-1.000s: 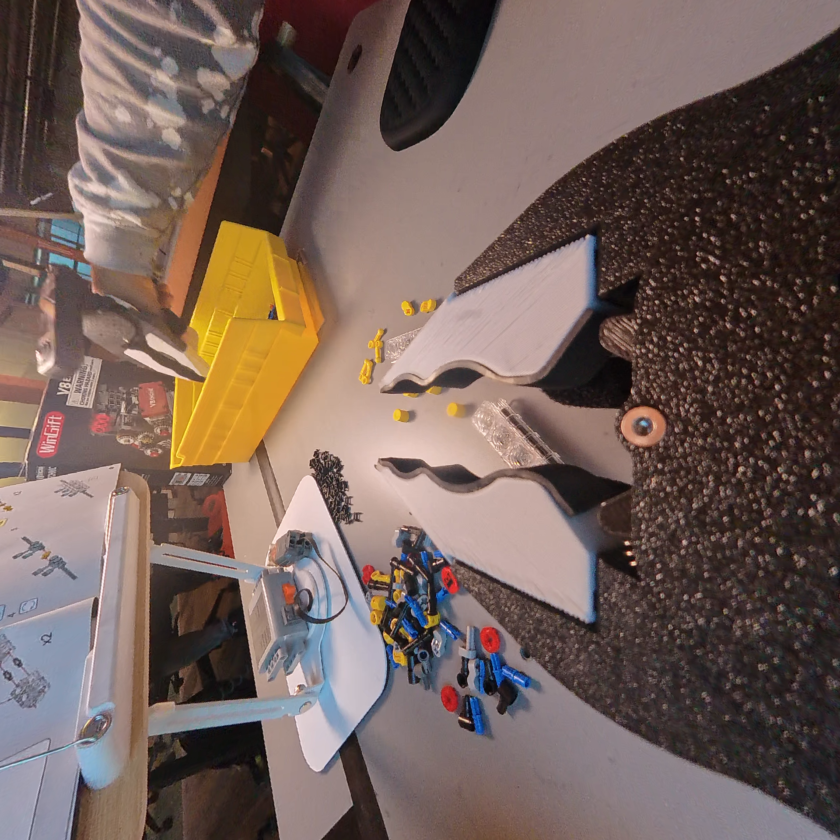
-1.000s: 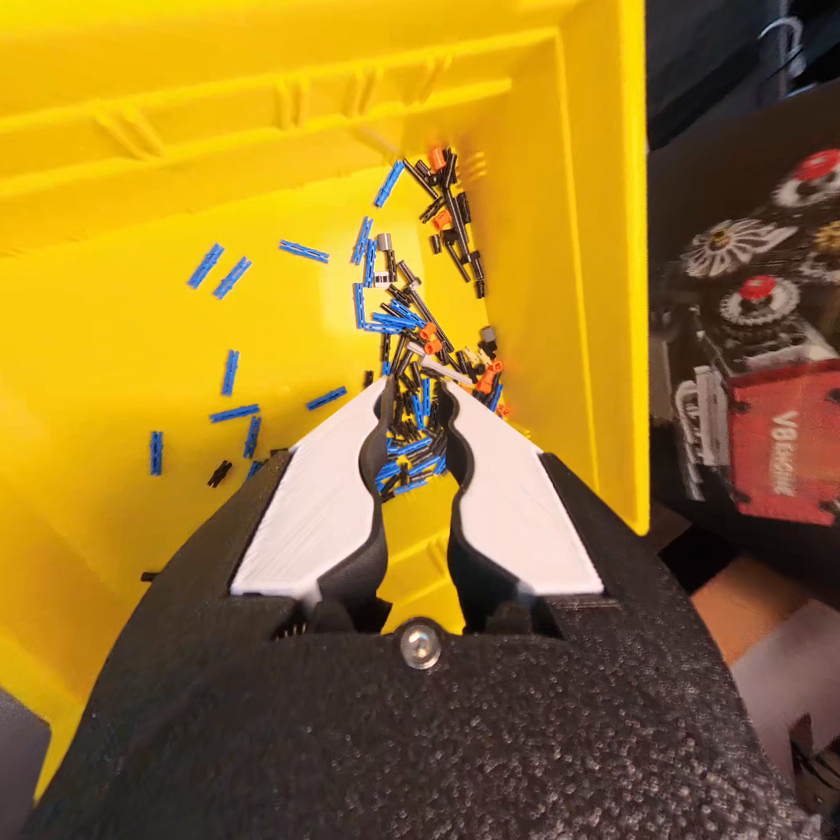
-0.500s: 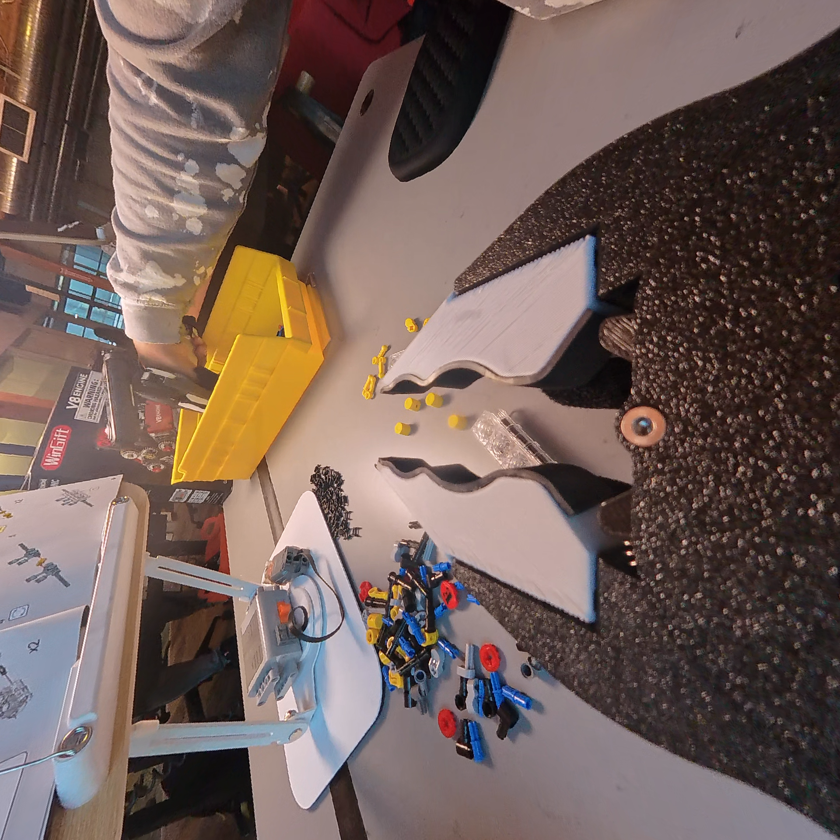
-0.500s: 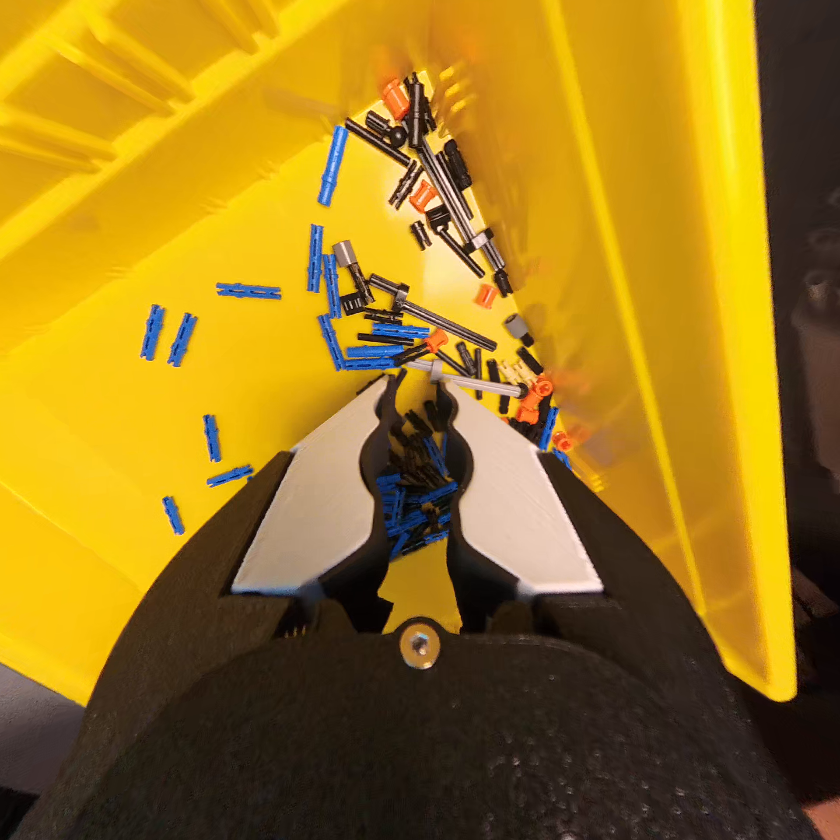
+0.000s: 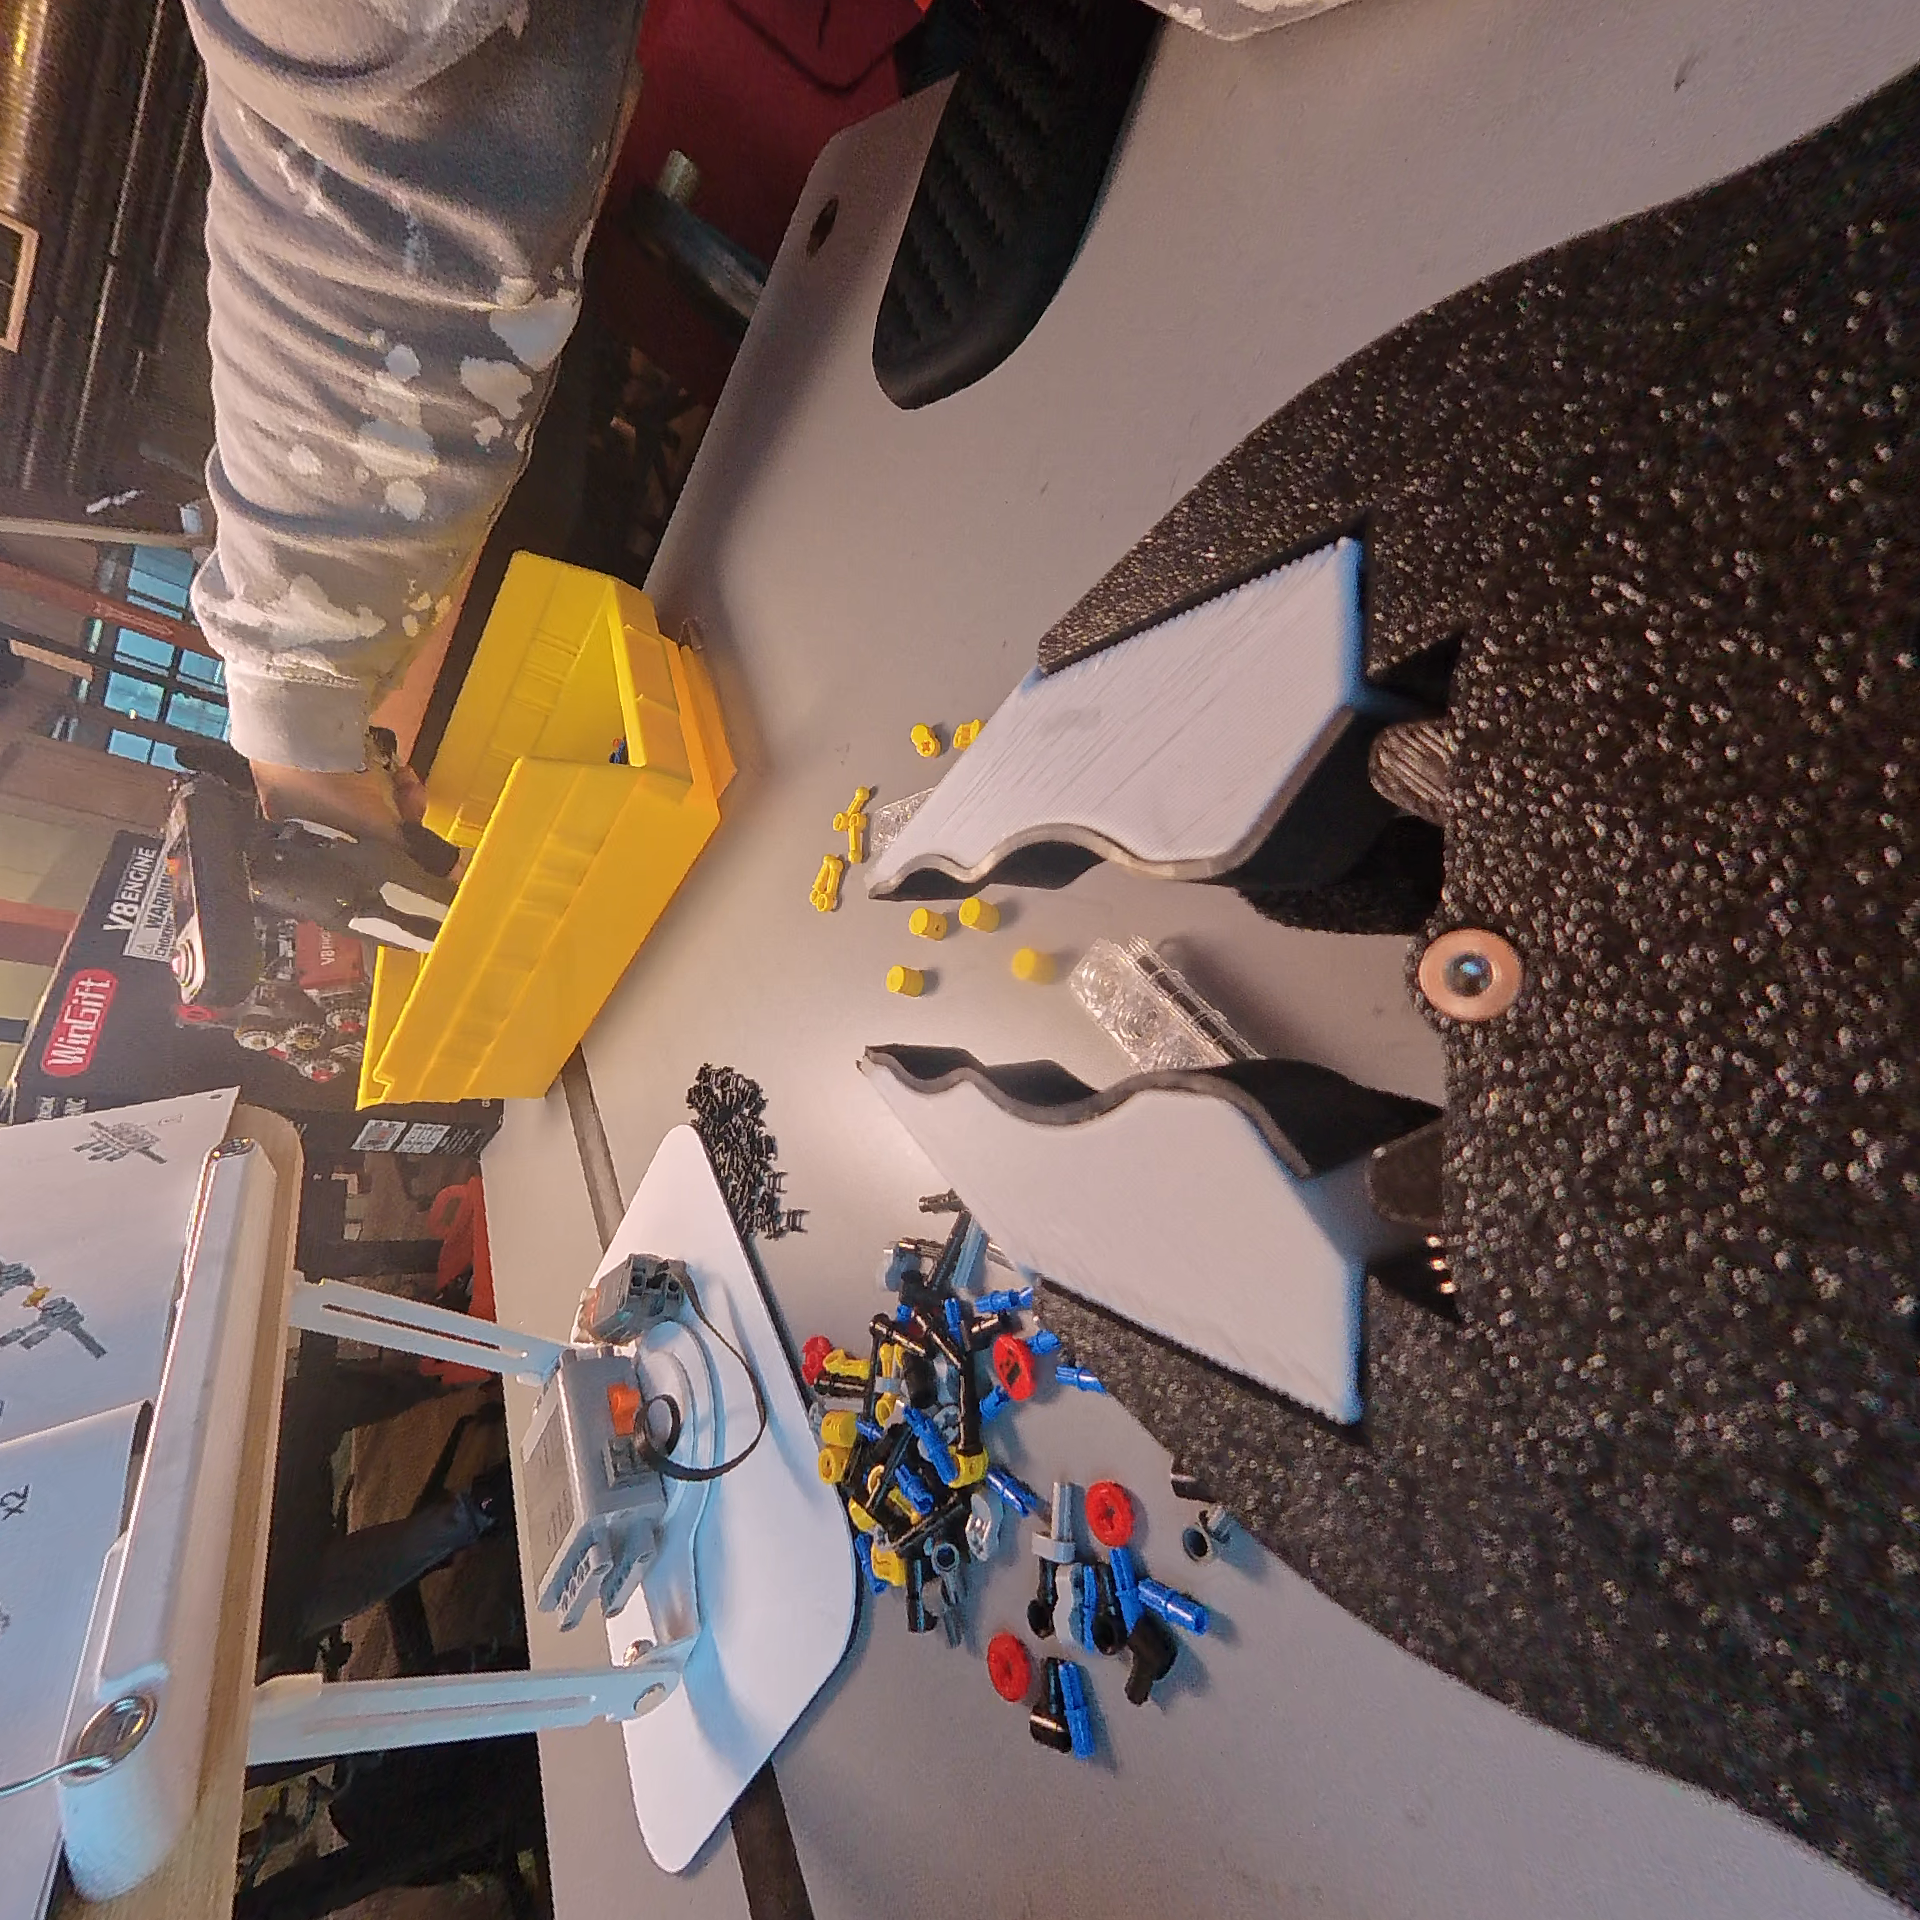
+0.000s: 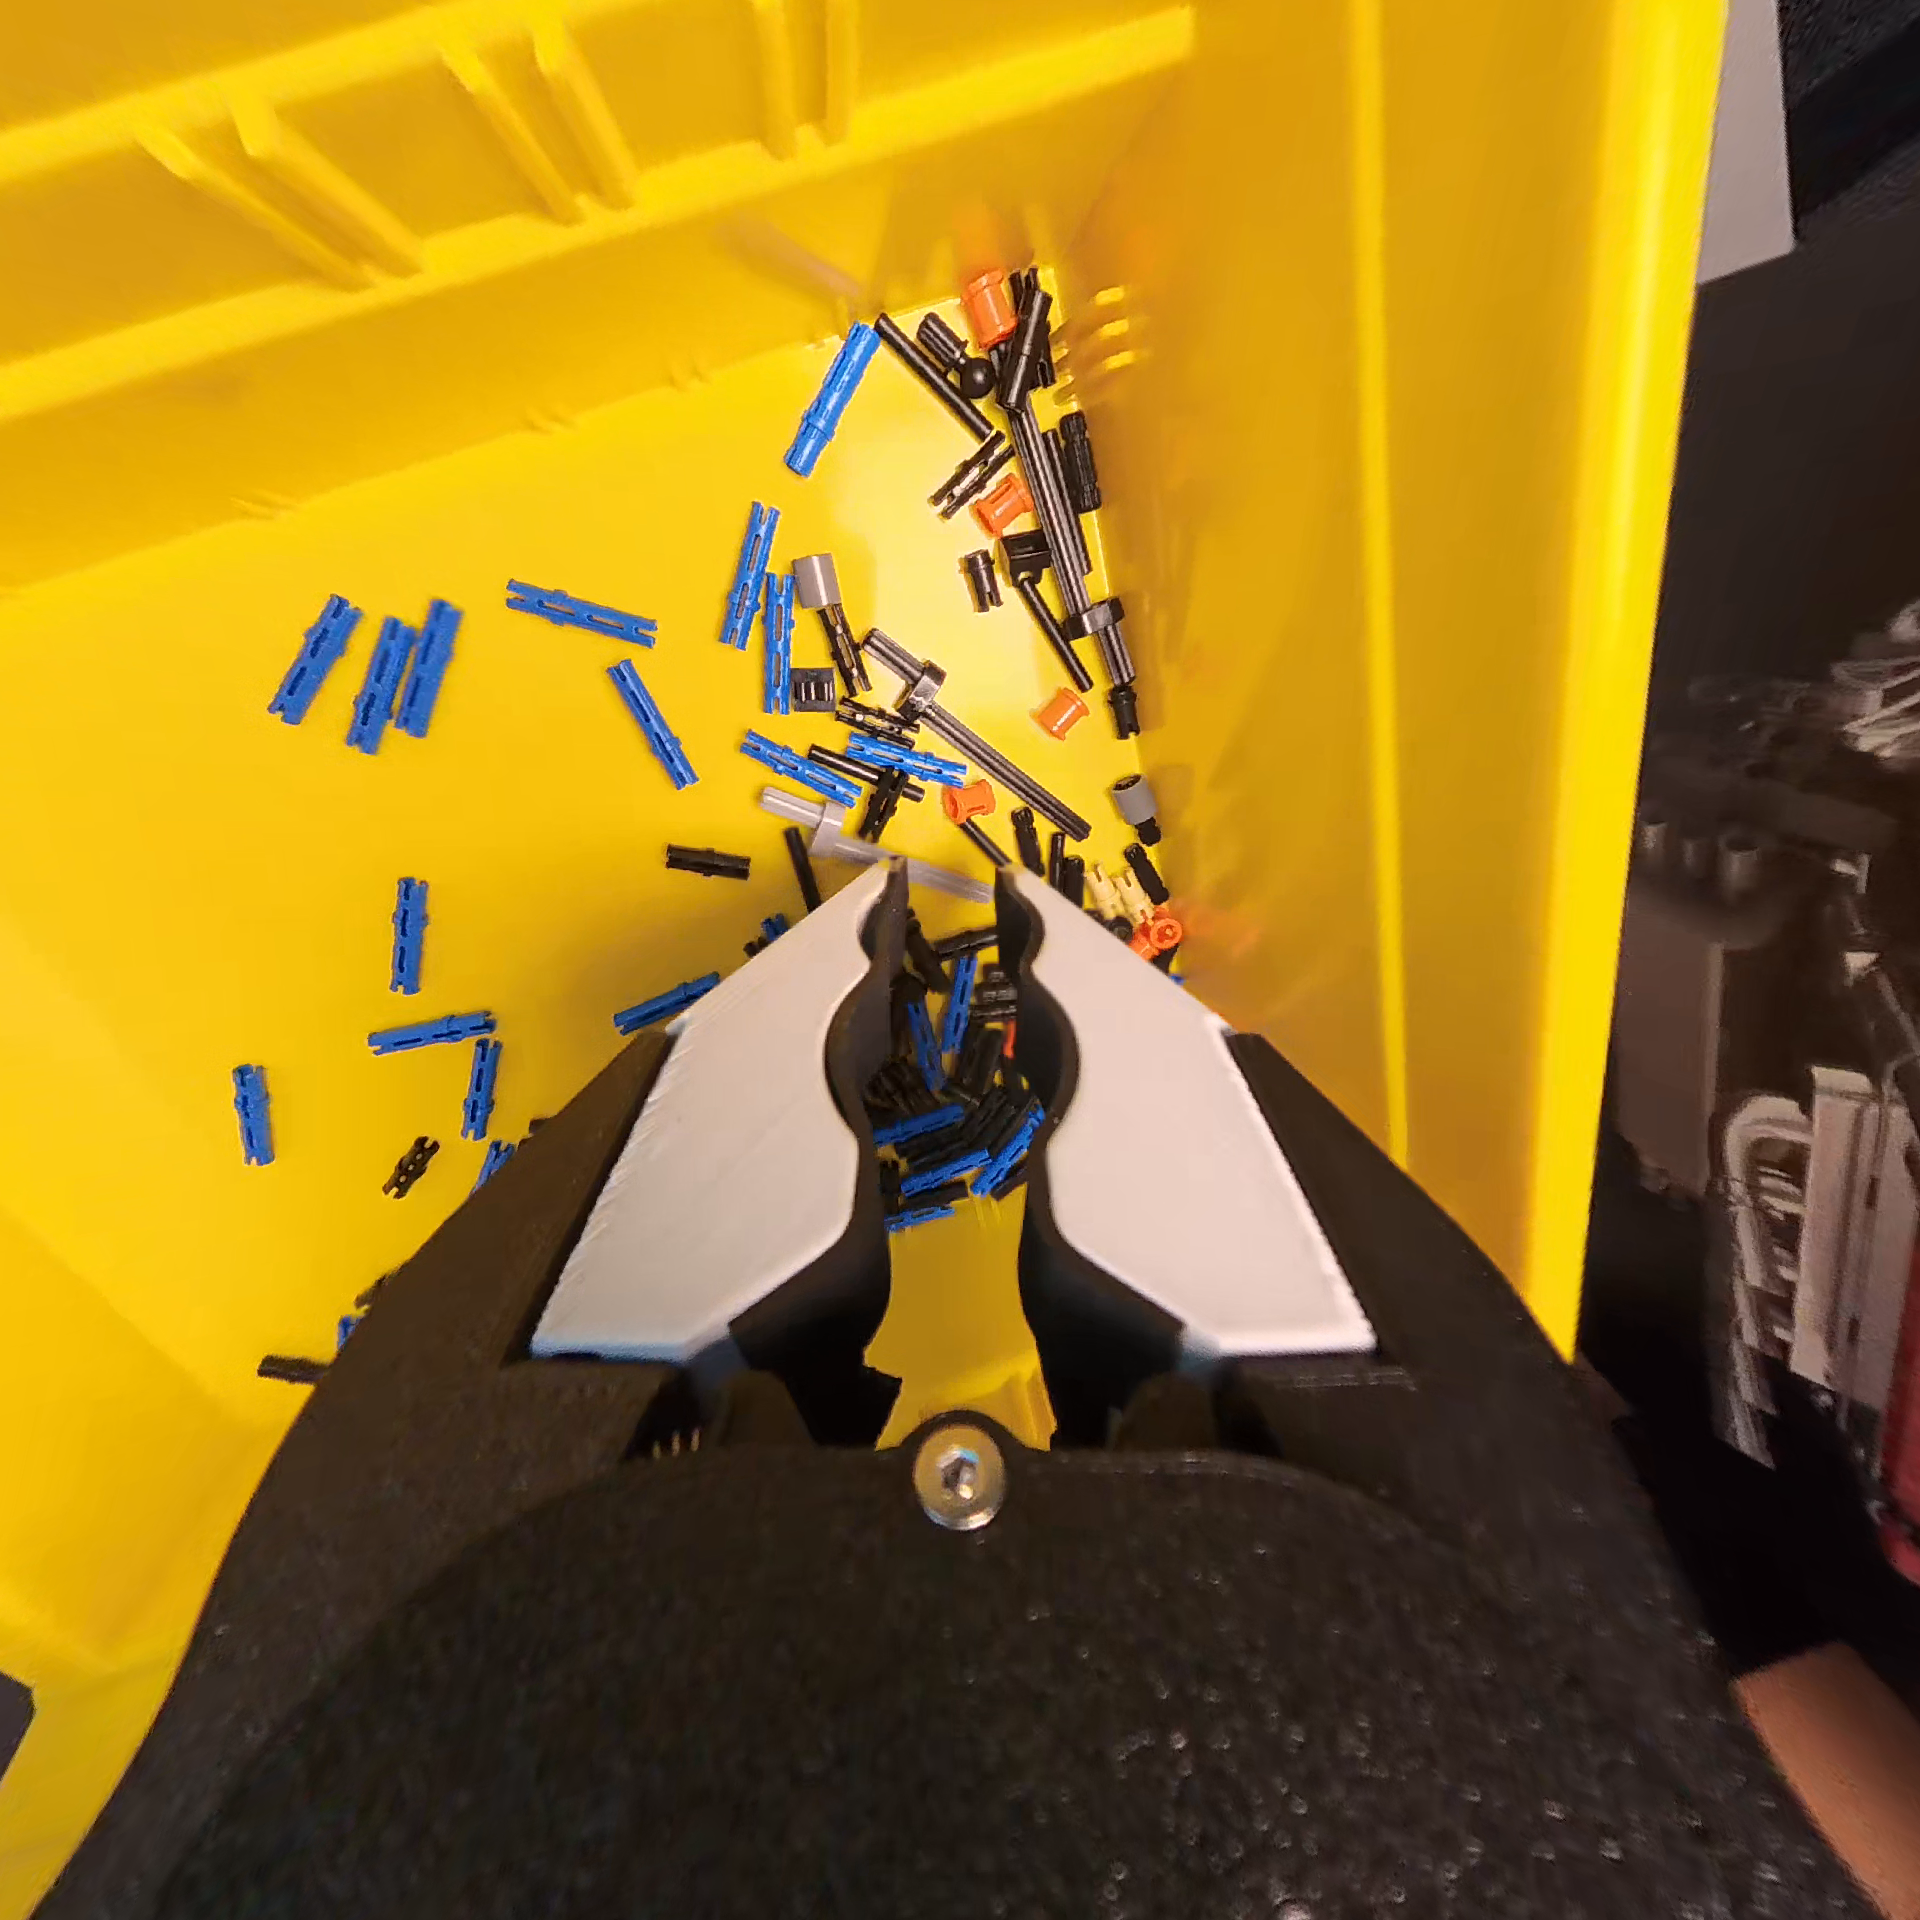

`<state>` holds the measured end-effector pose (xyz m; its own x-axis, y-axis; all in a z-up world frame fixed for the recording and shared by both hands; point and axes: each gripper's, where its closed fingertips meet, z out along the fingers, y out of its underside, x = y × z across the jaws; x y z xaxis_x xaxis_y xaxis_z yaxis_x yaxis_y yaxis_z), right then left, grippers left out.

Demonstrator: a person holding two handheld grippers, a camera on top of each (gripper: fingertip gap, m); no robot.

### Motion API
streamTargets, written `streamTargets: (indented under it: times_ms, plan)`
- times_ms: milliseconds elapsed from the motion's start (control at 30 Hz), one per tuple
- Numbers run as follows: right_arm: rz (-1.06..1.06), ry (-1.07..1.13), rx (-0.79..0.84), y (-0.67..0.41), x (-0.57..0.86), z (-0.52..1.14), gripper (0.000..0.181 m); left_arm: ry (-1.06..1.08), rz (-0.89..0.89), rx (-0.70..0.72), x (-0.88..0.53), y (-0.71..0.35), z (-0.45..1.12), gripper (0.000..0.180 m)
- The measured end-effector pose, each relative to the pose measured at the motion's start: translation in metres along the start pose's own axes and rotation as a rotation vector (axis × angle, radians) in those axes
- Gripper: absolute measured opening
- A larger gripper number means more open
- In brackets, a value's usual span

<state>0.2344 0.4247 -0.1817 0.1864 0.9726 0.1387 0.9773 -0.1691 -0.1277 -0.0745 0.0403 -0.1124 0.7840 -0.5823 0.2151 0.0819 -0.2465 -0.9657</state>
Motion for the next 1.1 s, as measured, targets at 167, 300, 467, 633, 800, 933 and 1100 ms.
streamTargets:
  times_ms: [167, 300, 467, 633, 800, 933, 1100]
  plan:
    - [0.009, -0.013, 0.102, -0.023, 0.001, 0.0, 0.016, 0.002, -0.005, -0.012, 0.0, 0.002, 0.002, 0.025]
    - [-0.022, -0.021, 0.095, -0.027, -0.003, 0.005, 0.015, 0.005, -0.003, -0.009, 0.001, 0.002, 0.001, 0.025]
    - [-0.029, -0.005, 0.123, -0.031, -0.002, 0.004, 0.014, 0.037, 0.021, -0.034, 0.008, 0.005, 0.003, 0.025]
    - [-0.018, -0.015, 0.091, -0.026, -0.001, 0.014, 0.013, 0.054, 0.095, -0.093, 0.018, 0.015, 0.009, 0.025]
    - [-0.032, -0.017, 0.059, -0.026, -0.001, 0.019, 0.011, 0.058, 0.136, -0.125, 0.022, 0.021, 0.011, 0.025]
    - [-0.038, -0.032, 0.045, -0.027, -0.001, 0.02, 0.009, 0.06, 0.142, -0.133, 0.023, 0.022, 0.012, 0.025]
    - [-0.062, -0.059, 0.045, -0.025, -0.005, 0.017, 0.007, 0.063, 0.152, -0.139, 0.025, 0.023, 0.012, 0.025]
